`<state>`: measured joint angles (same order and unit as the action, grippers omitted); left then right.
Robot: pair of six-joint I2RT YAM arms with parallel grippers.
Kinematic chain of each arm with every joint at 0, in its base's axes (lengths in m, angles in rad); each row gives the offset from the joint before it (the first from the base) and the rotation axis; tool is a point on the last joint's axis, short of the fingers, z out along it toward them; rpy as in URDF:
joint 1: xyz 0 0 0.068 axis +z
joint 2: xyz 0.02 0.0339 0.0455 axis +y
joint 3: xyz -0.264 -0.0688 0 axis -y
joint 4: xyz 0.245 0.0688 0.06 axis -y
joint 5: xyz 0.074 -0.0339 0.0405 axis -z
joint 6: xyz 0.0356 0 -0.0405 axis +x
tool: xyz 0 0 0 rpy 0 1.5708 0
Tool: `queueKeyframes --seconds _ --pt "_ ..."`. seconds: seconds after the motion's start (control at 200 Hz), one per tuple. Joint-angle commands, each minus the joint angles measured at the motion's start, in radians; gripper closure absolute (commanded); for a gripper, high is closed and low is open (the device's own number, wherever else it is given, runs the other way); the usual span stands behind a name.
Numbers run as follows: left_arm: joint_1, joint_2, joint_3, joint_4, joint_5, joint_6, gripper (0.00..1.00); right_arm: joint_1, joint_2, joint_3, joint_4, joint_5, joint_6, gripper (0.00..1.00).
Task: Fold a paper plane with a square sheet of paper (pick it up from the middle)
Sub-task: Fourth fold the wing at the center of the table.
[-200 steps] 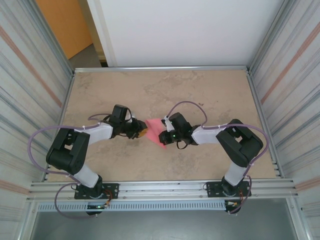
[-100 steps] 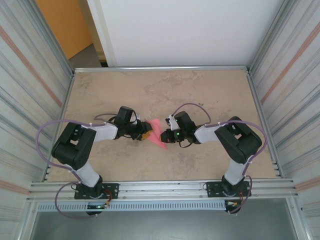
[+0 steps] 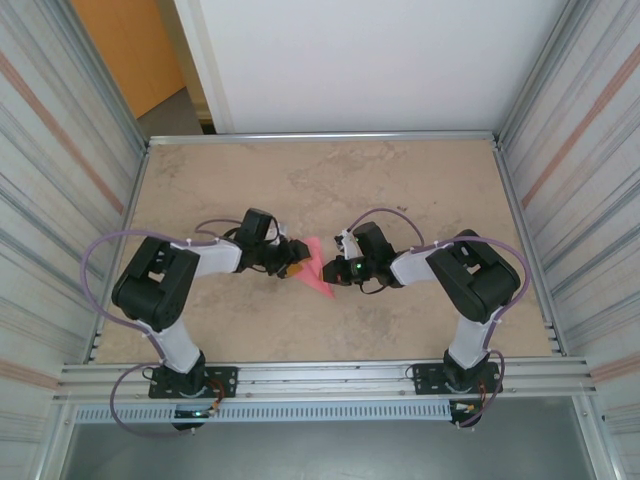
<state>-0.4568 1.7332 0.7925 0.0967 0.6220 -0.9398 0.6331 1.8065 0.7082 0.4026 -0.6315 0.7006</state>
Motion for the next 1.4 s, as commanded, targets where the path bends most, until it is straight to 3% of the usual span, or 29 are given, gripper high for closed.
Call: queueKeyframes --seconds 0.0,0.226,0.742,0.942,1.393 --pt "-0.012 0.018 0.038 -0.072 -0.031 0.046 0.50 -0.008 0.019 -0.018 0.022 -0.022 0.025 1.00" --pt "-0.025 0.048 0.084 -0.215 -0.086 0.064 0.48 -0.010 0.023 -0.024 0.024 -0.015 0.033 0.99" --pt "-0.054 0.198 0.186 -0.520 -0.171 0.079 0.46 -0.013 0.000 -0.021 -0.014 0.045 0.041 0.77" --pt "-0.063 0.218 0.210 -0.573 -0.191 0.090 0.45 -0.013 0.007 -0.013 -0.031 0.058 0.042 0.78" --pt "-0.063 0.205 0.231 -0.572 -0.173 0.096 0.43 -0.037 0.050 -0.026 0.002 -0.003 0.096 0.92"
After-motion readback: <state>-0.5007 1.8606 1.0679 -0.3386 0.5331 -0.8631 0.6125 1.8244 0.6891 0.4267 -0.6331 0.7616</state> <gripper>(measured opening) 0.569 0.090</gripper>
